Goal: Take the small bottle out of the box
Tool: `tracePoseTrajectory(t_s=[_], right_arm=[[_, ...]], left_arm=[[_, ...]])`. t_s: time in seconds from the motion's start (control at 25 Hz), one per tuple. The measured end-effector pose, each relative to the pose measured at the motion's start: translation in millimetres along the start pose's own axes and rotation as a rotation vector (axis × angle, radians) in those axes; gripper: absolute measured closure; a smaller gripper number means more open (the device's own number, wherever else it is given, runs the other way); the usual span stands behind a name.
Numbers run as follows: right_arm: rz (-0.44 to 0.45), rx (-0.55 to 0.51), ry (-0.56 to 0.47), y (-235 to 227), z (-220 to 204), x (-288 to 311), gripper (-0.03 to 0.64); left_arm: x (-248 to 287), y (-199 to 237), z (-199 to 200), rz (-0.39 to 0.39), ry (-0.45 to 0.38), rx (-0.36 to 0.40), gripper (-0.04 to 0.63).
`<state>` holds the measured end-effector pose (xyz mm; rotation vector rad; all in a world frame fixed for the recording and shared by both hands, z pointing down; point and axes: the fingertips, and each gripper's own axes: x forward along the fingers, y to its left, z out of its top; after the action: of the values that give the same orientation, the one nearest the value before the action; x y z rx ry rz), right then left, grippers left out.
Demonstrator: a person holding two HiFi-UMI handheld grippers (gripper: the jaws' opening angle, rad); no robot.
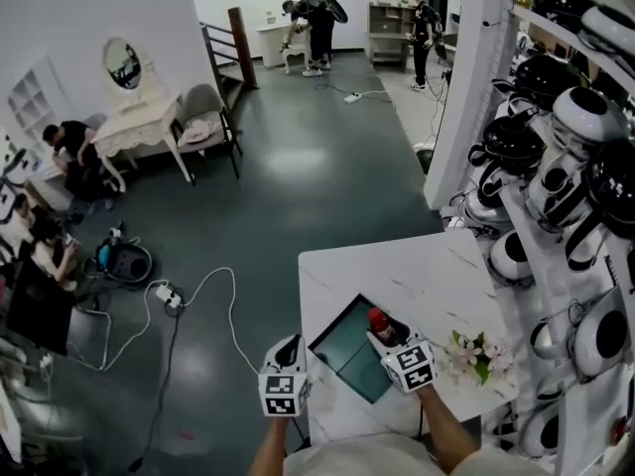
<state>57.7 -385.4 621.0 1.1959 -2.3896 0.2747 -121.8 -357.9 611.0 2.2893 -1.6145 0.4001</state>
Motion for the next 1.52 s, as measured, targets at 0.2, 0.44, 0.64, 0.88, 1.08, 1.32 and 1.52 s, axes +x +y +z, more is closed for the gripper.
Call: tracePoseTrajectory(t_s=[0.2,0.44,0.64,0.88,1.08,1.32,1.52], right_arm=[[-0.036,-0.011,-0.052,-7.3,12.4,-29.5,0.382],[-0.069,-0.021,-0.105,-17.1,26.7,-61.8,0.382],[-0.090,-0.024,-0.137,-26.0,35.7,-77.9,0.382],[-0.099,-0.030,-0.175,-31.9,44.8,-93.1,0.382],[-0.112,-0.023,-0.188,-36.9,41.0,-101.1,0.382],[-0.121,-0.014,-0.197,-38.8,42.4,-103.7,0.382],[-0.119,-0.025,-0.203,-36.7,44.5,-101.1,0.382]], left_arm=[[-10.6,-11.4,14.6,0.007,-0.030,0.013,0.577],[-20.3,-29.5,39.5,0.003,-0.087,0.039,0.577],[-25.7,-43.0,56.8,-0.001,-0.123,0.067,0.577],[-31.5,-50.7,71.5,0.007,-0.156,0.062,0.577],[-34.3,-53.1,74.9,0.015,-0.168,0.070,0.577],[-37.1,-53.6,76.8,0.019,-0.174,0.079,0.577],[-38.4,-51.1,77.2,0.030,-0.180,0.080,0.577]])
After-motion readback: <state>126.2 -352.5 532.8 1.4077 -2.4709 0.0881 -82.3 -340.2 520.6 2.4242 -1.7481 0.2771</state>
